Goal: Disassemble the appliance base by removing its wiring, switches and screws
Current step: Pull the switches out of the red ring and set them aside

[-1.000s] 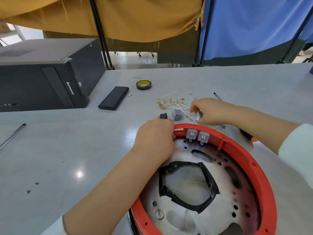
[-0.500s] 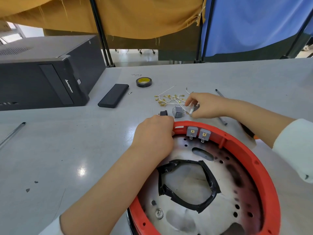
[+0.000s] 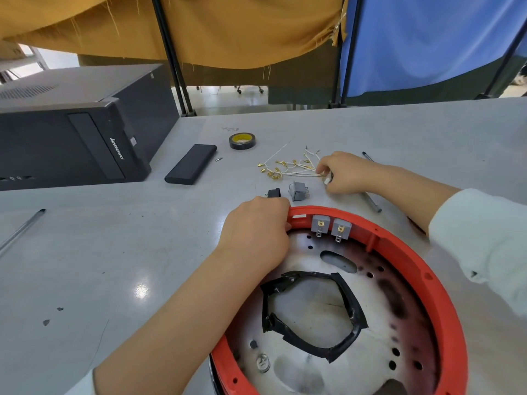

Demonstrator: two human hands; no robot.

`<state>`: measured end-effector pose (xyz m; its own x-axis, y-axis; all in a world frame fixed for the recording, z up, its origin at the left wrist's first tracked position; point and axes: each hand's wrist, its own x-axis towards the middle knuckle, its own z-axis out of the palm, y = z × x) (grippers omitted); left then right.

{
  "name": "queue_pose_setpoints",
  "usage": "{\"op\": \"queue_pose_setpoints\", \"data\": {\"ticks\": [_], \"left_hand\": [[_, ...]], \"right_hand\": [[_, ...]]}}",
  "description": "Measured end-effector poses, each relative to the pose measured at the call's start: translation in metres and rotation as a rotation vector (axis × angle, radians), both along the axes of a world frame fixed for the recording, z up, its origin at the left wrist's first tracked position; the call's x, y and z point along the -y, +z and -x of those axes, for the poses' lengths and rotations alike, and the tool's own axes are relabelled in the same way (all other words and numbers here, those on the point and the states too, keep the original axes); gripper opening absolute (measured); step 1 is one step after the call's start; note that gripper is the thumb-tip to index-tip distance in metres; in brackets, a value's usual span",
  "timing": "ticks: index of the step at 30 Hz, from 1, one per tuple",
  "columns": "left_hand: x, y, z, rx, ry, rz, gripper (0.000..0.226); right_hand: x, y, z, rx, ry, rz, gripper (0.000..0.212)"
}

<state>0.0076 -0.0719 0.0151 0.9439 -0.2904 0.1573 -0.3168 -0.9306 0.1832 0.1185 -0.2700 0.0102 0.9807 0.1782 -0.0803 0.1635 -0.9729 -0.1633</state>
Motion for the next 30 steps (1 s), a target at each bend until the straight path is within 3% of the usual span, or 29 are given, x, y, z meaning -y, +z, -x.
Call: {"op": "queue_pose_setpoints", "data": {"ticks": [4,12,15,17,20,22,25,30], "left_hand": [[0.001,-0.001,-0.003,0.004,0.004,0.000,0.014],[0.000,-0.001,-0.005,-0.002,0.016,0.018,0.012],[0.000,-0.001,-0.010,-0.004,0.075,0.048,0.011],[0.000,-0.001,-0.012,0.000,0.117,0.051,0.012],[0.001,0.000,-0.011,-0.003,0.141,0.047,0.013],[0.001,0.002,-0.008,-0.006,0.145,0.041,0.013],[0.001,0.004,-0.004,-0.022,0.181,0.044,0.012],[-0.002,0.002,0.007,-0.058,0.169,0.069,0.027]], "right_hand": [[0.001,0.003,0.004,-0.024,0.053,-0.116,0.050],[-0.015,-0.002,0.009,-0.062,0.069,-0.115,0.050],[-0.012,0.006,0.020,0.055,0.047,-0.133,0.051],[-0.012,0.017,0.033,0.145,-0.012,-0.310,0.042],[-0.019,0.031,0.063,0.060,-0.042,-0.600,0.017],[-0.027,0.027,0.087,0.006,-0.010,-0.509,0.024],[-0.037,0.011,0.110,0.183,0.088,-0.163,0.032],[-0.035,0.012,0.113,0.142,0.190,-0.196,0.033]]}}
